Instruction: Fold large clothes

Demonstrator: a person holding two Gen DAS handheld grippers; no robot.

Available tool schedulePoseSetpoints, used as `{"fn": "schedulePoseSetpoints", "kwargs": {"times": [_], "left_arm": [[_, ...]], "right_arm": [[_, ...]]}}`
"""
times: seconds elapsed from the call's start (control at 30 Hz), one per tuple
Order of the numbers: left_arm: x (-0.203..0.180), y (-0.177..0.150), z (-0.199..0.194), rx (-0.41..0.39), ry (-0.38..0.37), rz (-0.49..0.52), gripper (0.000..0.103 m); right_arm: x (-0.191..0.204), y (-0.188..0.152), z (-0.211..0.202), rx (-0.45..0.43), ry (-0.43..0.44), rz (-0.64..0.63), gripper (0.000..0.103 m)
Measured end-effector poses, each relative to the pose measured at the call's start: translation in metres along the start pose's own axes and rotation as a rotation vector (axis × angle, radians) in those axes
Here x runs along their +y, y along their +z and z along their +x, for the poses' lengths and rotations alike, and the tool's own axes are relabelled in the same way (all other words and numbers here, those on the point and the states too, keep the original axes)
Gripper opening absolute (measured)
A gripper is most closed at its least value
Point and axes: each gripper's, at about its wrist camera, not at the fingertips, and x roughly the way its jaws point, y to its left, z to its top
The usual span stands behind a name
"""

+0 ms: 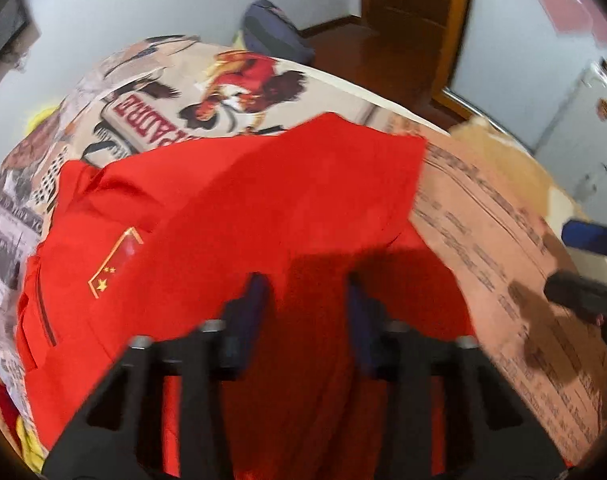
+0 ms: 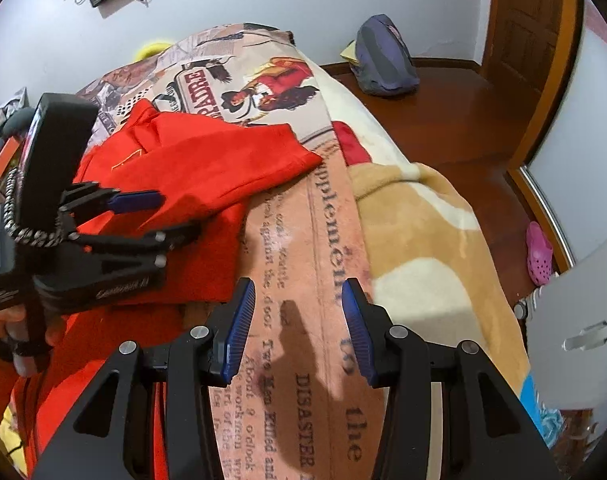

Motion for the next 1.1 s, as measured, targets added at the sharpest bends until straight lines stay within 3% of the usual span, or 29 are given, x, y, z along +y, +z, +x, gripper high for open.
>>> {"fn": "schedulePoseSetpoints", "kwargs": {"times": [0.03,0.07,0.2,0.37,0.5,0.6,0.7,0.9,1.0,1.1], "left_arm": [[0.004,0.002,0.001,-0.003,-0.016,-0.015,0.007],[0.010,0.001,-0.002,-0.012,-0.028,-0.038,0.003],[0.039,-0.002,-0.037,-0.111,0.004,-0.111,0.003],[0.097,-0.022,-0.105,-0.236,0.035,-0.237,0.003],[0.138,-0.055,-0.145,-0.282,0.103,-0.294,0.003],[0.166,-0.093,-0.155,-0.255,0.133,-0.341,0.003],[0.188,-0.135,-0.143,-0.180,0.149,-0.409,0.003],[0.219,-0.218,-0.101,-0.044,0.130,-0.592,0.006],[0.224,-0.246,-0.090,0.005,0.149,-0.630,0.006],[0.230,-0.260,-0.095,-0.001,0.143,-0.637,0.006]], "right_arm": [[0.003,0.002,0.002,-0.002,0.004,-0.008,0.042],[0.005,0.004,0.004,-0.002,0.007,-0.012,0.042],[0.017,0.014,0.016,0.011,0.051,-0.009,0.042],[0.039,0.029,0.043,0.093,0.114,-0.008,0.042],[0.061,0.025,0.053,0.132,0.083,-0.080,0.042],[0.073,0.018,0.056,0.148,0.089,-0.099,0.042],[0.085,0.011,0.062,0.179,0.107,-0.116,0.042],[0.101,0.004,0.061,0.168,0.015,-0.175,0.045],[0.101,0.004,0.061,0.176,-0.010,-0.186,0.046],[0.103,0.007,0.065,0.174,-0.036,-0.190,0.050]]}}
